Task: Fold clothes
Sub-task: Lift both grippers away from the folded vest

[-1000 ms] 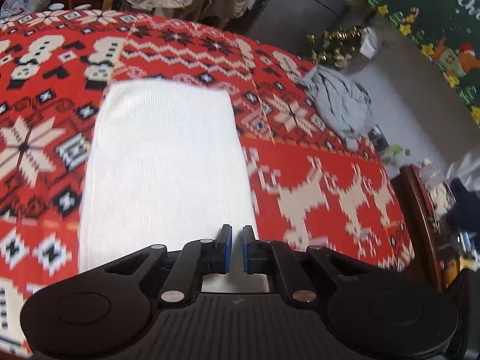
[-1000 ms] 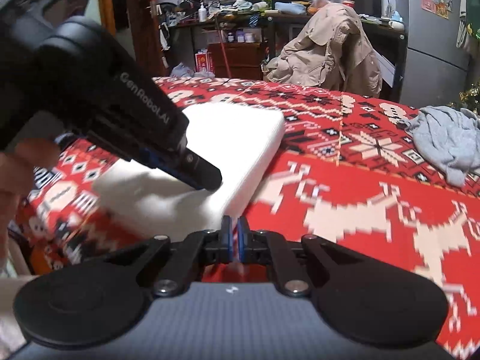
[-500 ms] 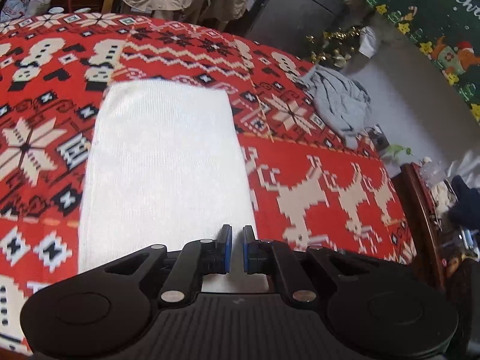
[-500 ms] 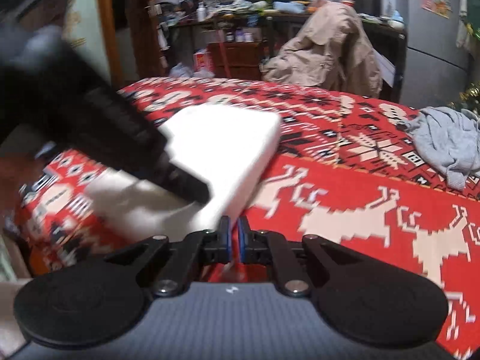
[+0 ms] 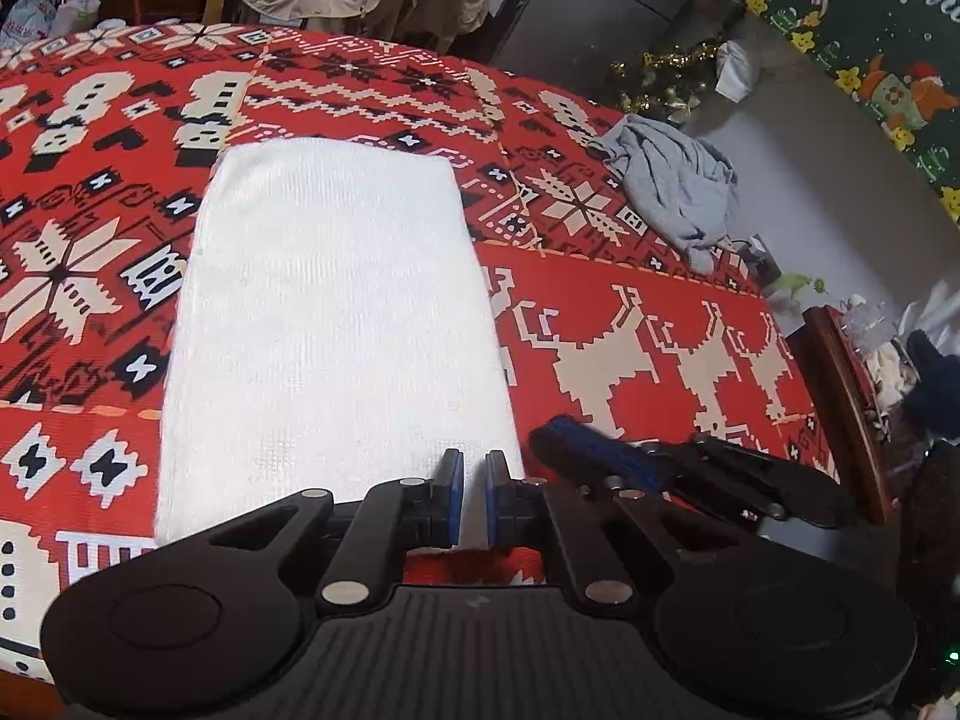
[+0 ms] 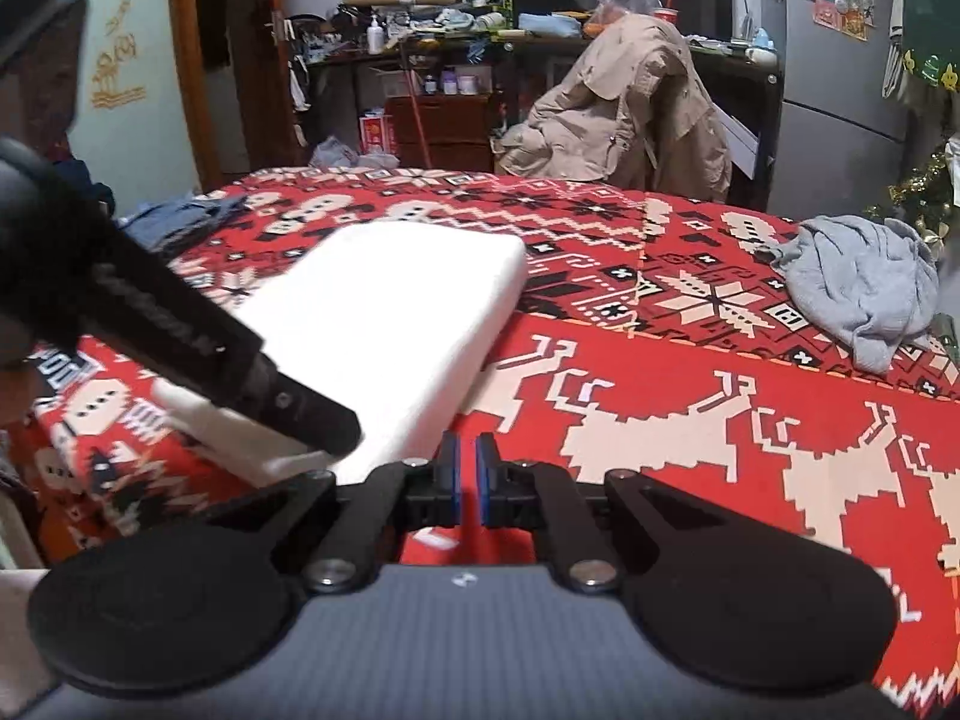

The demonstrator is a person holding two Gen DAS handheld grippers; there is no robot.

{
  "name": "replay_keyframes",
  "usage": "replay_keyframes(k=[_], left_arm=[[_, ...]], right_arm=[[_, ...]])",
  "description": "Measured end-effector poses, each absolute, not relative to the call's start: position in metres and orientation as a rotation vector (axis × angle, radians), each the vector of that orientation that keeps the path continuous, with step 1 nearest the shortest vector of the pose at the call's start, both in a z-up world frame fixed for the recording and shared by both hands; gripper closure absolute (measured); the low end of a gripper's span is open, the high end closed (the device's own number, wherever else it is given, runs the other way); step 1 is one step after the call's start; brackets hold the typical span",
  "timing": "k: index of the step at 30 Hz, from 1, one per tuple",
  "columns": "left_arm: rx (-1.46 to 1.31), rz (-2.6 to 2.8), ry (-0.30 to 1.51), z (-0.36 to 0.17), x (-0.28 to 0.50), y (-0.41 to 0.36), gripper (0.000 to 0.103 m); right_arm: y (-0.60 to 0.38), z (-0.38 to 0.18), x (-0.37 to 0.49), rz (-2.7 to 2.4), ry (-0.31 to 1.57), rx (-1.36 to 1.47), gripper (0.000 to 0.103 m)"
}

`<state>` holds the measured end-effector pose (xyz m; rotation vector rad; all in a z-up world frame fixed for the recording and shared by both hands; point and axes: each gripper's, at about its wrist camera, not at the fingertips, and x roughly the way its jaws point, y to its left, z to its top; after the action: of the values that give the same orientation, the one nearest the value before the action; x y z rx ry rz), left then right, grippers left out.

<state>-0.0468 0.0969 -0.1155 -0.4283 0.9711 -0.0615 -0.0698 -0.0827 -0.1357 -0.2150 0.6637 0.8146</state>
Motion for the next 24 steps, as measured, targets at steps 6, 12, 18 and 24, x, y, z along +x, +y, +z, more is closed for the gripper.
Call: replay_keyframes(k=[6,12,18,24], left_arm=[[-0.436,-0.072,0.963,-0.112,-0.062,0.096,0.097],[-0.441,-0.065,0.941,-0.105,-0.078,0.097,0.097],[-0.407,0.009,0.888,-0.089,-0.095,0.116,0.083],[-0.322,0.104,0.864,-0.078,-0.114,0.138,0.067]], right_arm=[[-0.084,-0.139,-0.075,0.817,0.686,-0.214,0.096],[-0.095,-0.133,-0.081,0.742,0.687,-0.187,0.096],[-0.104,-0.124,-0.083,0.645,0.687,-0.149,0.069],[-0.108,-0.109,-0.095,0.62,0.666,-0.129,0.041]])
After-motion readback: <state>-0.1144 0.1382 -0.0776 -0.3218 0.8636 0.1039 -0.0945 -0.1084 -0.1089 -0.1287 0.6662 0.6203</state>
